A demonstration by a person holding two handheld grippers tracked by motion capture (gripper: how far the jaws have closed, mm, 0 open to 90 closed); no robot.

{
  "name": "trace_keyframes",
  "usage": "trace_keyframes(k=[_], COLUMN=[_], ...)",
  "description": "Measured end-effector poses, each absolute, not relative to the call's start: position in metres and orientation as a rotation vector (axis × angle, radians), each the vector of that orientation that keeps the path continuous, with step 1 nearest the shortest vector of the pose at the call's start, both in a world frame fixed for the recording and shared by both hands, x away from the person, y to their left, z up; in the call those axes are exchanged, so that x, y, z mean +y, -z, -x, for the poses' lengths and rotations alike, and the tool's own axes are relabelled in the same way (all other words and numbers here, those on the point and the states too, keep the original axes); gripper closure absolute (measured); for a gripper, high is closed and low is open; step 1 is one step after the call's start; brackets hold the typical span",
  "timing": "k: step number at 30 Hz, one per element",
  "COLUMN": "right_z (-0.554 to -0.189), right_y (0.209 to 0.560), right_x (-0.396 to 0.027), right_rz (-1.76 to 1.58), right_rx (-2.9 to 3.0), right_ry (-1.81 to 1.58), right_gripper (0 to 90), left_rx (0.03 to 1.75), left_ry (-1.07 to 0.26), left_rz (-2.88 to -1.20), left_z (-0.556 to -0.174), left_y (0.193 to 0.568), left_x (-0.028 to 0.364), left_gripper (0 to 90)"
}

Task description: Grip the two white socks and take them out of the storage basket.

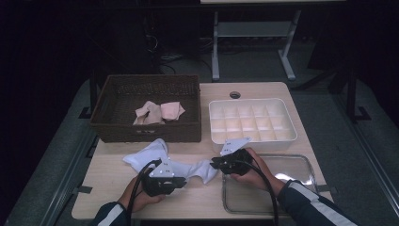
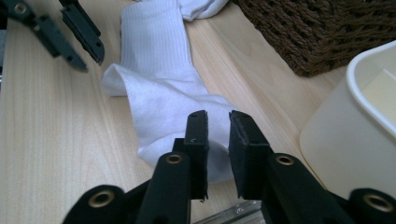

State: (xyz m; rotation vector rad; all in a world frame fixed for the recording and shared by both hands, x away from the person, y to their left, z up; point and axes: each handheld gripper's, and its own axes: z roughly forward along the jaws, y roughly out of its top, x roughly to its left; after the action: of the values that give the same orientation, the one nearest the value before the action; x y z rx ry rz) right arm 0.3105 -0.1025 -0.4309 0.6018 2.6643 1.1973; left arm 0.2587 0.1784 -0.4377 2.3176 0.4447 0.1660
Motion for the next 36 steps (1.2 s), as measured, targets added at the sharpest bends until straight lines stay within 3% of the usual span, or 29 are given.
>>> trace_keyframes(k=[4, 8, 12, 15, 18, 22, 28, 29, 30, 32, 34, 36], right_z=[-0.309, -0.304, -0.302, -0.302, -0.303, -0.305, -0.308, -0.308, -0.308, -0.309, -0.308, -0.305], right_y=[0.433, 0.436, 0.443, 0.45, 0.458, 0.463, 0.463, 0.463, 0.462, 0.46, 0.458, 0.457], right_x=[-0.1, -0.094, -0.087, -0.082, -0.077, -0.076, -0.077, -0.078, -0.078, -0.08, -0.082, -0.084], right_rz=[-0.553, -0.498, -0.414, -0.378, -0.394, -0.421, -0.406, -0.405, -0.412, -0.42, -0.391, -0.377], right_rx=[2.686, 2.733, 2.778, 2.81, 2.811, 2.822, 2.805, 2.804, 2.797, 2.801, 2.833, 2.839], right_ry=[-1.186, -1.186, -1.198, -1.218, -1.119, -1.077, -1.055, -1.054, -1.05, -1.058, -1.056, -1.06], right_gripper=[68.6, 58.0, 46.2, 44.7, 53.0, 70.4, 80.4, 78.3, 69.8, 63.4, 54.0, 46.8], left_rx=[0.553, 0.653, 0.683, 0.633, 0.568, 0.569, 0.562, 0.561, 0.562, 0.571, 0.595, 0.645], left_ry=[-0.264, -0.324, -0.279, -0.247, -0.223, -0.228, -0.252, -0.255, -0.256, -0.268, -0.309, -0.319], left_rz=[-2.305, -2.302, -2.319, -2.355, -2.392, -2.388, -2.389, -2.395, -2.396, -2.404, -2.4, -2.336], left_z=[-0.26, -0.267, -0.275, -0.274, -0.271, -0.271, -0.272, -0.272, -0.273, -0.272, -0.271, -0.271], left_y=[0.435, 0.437, 0.448, 0.453, 0.457, 0.459, 0.459, 0.459, 0.459, 0.458, 0.456, 0.453], left_x=[0.189, 0.209, 0.214, 0.203, 0.19, 0.181, 0.181, 0.182, 0.182, 0.182, 0.185, 0.191], left_gripper=[54.5, 51.1, 52.6, 50.4, 47.0, 45.6, 62.8, 65.3, 66.5, 63.4, 48.3, 40.0])
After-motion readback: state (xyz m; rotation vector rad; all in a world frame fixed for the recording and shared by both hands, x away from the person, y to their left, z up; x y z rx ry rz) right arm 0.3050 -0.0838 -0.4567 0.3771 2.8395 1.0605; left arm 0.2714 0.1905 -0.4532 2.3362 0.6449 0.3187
